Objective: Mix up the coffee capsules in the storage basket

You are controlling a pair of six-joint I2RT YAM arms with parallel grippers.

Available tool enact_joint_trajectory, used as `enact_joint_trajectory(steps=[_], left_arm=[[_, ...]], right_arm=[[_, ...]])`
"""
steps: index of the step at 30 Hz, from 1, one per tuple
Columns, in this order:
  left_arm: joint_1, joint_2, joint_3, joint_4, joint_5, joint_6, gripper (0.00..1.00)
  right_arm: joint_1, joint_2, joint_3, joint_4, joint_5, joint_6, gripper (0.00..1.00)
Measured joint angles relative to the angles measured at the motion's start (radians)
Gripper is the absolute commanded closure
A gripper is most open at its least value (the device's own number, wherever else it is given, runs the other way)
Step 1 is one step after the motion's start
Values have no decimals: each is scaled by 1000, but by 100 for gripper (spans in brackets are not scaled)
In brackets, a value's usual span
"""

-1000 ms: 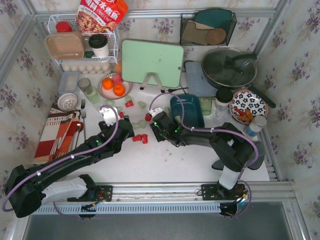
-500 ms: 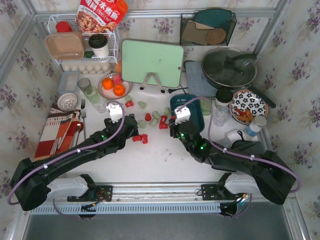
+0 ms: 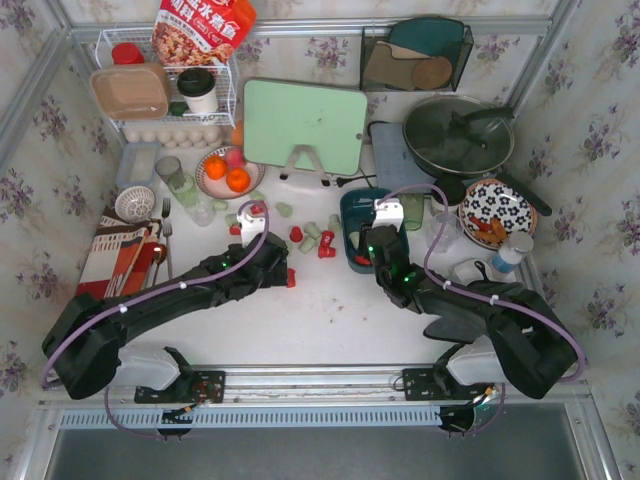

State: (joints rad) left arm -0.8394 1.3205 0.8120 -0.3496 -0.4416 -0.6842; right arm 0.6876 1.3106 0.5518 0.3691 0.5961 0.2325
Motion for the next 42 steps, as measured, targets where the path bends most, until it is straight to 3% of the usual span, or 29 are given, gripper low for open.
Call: enact_joint_trajectory(steps=[7, 31, 42], left_arm=[[0, 75, 0, 12, 73, -26, 20], [29, 162, -18, 106, 36, -50, 28], [41, 221, -12, 127, 34, -53, 49]], right_arm=[[-56, 39, 21, -47, -106, 50, 38], [-68, 13, 15, -46, -262, 76, 37], [-68, 19, 17, -45, -285, 76, 37]])
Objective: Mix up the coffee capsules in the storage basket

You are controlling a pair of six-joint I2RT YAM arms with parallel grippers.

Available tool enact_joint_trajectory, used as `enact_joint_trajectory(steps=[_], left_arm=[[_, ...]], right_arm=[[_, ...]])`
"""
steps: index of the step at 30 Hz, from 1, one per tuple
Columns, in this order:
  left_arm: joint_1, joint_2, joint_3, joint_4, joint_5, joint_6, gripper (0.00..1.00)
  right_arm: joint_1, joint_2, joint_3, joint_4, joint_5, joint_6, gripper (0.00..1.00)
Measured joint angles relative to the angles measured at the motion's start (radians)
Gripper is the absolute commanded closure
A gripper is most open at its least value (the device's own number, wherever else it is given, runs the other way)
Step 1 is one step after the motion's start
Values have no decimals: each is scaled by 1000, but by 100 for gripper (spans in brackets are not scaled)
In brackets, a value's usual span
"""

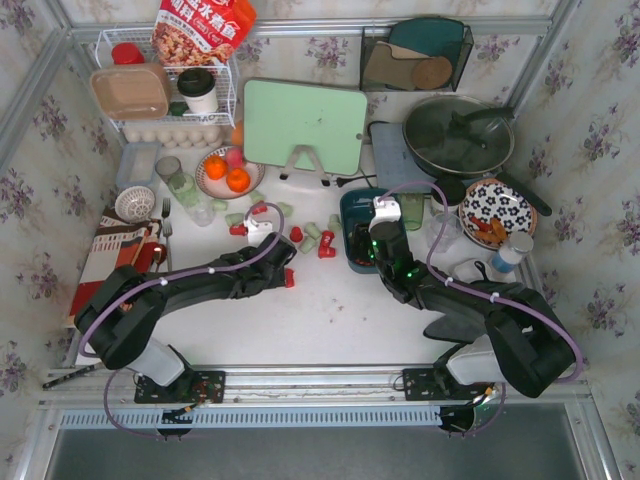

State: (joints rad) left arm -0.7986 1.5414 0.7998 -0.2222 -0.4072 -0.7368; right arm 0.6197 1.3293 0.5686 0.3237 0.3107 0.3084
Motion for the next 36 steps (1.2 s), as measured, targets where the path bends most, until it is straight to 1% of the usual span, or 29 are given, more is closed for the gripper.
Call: enact_joint_trajectory(steps=[7, 16, 25, 28, 31, 36], left_arm=[[7, 13, 0, 11, -7, -4, 48], [12, 14, -2, 19, -7, -5, 54], [9, -172, -25, 18, -5, 29, 58], [-2, -231, -33, 59, 19, 65, 58], [-24, -253, -38, 137, 72, 126, 57], [-72, -187, 14, 295, 175, 250, 57]], right_arm=[[0, 0, 0, 0, -6, 0, 38], [0, 0, 0, 0, -14, 1, 38], [0, -1, 0, 0, -15, 3, 38], [0, -23, -7, 4, -2, 6, 38], [0, -77, -47, 23, 26, 12, 38], [0, -190, -129, 74, 98, 26, 38]])
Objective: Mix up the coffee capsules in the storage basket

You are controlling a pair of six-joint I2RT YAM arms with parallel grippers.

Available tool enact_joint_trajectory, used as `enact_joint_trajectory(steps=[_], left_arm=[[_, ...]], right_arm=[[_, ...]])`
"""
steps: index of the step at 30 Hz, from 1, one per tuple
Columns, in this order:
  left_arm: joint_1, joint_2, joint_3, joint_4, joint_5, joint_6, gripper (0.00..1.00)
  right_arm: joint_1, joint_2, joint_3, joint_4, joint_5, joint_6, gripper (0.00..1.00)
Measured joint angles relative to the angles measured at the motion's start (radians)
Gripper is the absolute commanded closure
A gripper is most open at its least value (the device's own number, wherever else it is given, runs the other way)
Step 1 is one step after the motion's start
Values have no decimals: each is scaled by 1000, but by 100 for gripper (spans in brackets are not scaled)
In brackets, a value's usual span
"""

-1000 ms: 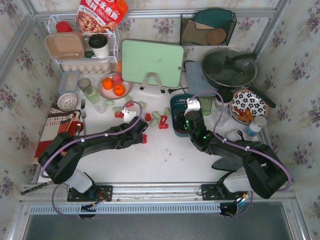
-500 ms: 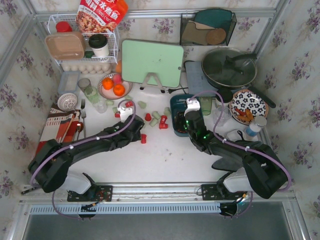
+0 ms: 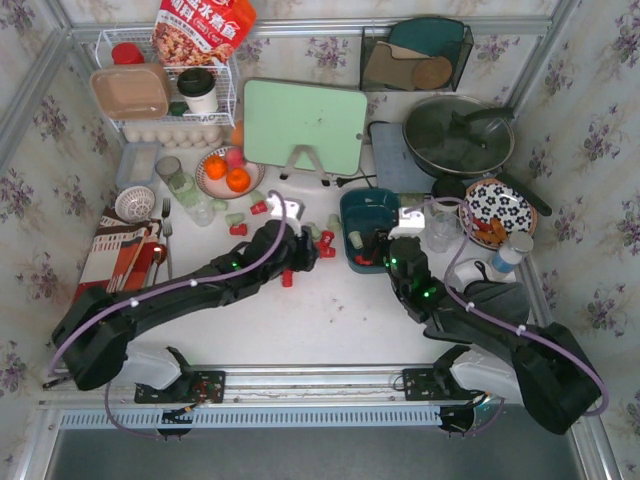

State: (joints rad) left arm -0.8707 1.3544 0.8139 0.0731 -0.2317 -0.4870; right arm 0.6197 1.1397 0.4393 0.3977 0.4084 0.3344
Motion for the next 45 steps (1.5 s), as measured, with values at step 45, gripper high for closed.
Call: enact_joint_trajectory(steps=[45], left_arm=[[-65, 0, 1, 50, -385, -69, 21]], right_arm=[[115, 114, 46, 145, -98, -127, 41]])
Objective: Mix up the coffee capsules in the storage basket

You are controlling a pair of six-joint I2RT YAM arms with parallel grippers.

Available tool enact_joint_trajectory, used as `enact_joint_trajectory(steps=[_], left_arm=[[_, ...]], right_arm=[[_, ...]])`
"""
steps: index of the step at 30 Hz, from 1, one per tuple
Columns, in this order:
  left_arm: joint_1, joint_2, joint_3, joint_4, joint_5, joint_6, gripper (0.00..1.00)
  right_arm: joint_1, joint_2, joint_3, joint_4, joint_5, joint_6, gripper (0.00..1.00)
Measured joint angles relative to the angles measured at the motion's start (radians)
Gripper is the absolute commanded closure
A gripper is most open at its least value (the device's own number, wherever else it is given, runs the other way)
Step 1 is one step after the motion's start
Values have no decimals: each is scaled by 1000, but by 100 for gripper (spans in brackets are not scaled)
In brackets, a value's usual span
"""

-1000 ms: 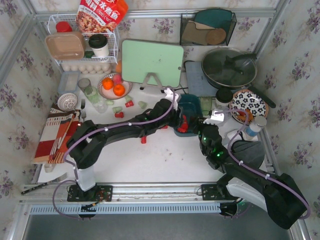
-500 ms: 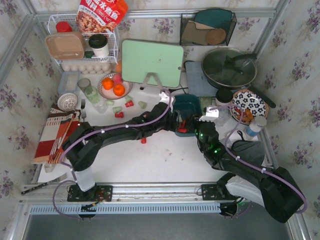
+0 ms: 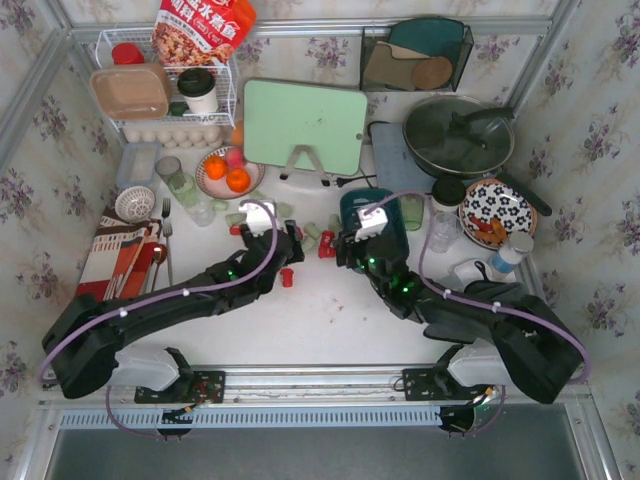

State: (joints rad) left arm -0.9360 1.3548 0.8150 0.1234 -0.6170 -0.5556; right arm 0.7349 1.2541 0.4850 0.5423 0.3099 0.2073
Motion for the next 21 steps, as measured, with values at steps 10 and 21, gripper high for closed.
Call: enact_joint_trajectory(steps=[10, 21], left_arm=[[2, -109, 41, -460, -379, -411, 1], [2, -99, 72, -628, -450, -518, 1]], right_arm=[[119, 248, 192, -115, -76, -140, 40], [124, 457, 374, -357, -49, -162, 39]])
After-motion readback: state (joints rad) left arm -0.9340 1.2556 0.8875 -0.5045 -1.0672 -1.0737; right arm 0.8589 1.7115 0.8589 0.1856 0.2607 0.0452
